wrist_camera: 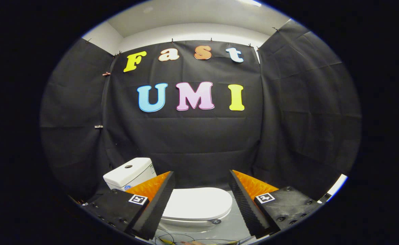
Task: Open the toilet lid.
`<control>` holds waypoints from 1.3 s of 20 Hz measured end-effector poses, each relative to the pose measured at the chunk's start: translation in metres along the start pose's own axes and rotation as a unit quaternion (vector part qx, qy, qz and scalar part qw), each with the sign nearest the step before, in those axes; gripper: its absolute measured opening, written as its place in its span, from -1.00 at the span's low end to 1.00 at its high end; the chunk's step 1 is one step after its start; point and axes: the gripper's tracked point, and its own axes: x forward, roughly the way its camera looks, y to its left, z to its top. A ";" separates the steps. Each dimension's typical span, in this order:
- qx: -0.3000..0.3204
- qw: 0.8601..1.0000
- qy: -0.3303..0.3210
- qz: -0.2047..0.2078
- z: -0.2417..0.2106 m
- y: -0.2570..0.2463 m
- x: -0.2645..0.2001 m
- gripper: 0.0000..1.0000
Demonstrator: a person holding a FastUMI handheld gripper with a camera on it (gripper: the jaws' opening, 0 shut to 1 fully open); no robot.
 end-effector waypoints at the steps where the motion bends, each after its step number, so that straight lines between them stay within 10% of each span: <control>1: 0.003 1.000 0.004 -0.002 -0.005 -0.003 0.003 0.98; 9: 0.100 0.990 0.099 -0.018 -0.094 -0.047 0.046 0.97; 26: 0.400 0.878 0.265 -0.001 -0.324 -0.101 0.113 0.94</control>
